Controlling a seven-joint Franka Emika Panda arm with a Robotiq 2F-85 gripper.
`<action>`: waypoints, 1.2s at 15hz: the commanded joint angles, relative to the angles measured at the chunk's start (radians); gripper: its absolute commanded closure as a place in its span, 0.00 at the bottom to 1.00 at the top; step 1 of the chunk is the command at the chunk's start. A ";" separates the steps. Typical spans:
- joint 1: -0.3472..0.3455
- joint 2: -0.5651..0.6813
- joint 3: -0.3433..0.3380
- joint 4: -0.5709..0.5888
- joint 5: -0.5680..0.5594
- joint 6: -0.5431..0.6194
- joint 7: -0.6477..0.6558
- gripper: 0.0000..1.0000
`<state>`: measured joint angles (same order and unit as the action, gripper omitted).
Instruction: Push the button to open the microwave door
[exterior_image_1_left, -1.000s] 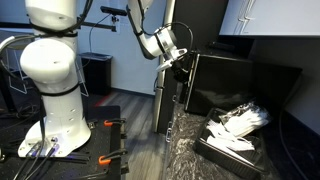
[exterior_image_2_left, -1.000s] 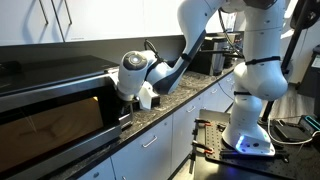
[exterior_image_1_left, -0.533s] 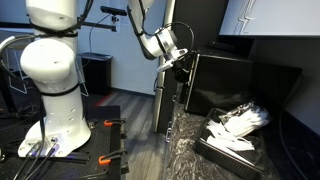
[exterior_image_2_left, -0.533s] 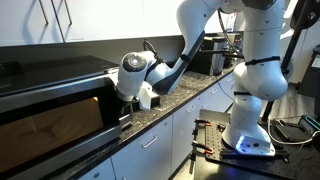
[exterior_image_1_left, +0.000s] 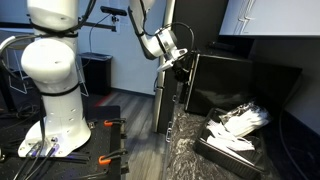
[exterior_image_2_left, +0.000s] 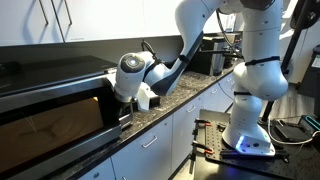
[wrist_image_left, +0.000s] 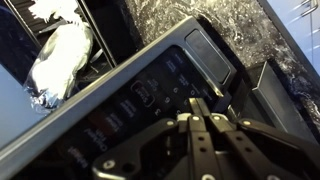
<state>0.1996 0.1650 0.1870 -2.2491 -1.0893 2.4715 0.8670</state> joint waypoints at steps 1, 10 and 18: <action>0.014 0.021 -0.012 0.032 -0.014 -0.021 -0.005 1.00; 0.022 0.006 -0.009 0.014 -0.014 -0.039 0.017 1.00; 0.011 0.020 -0.026 0.027 -0.050 -0.059 0.015 1.00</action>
<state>0.2056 0.1717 0.1861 -2.2451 -1.0922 2.4472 0.8677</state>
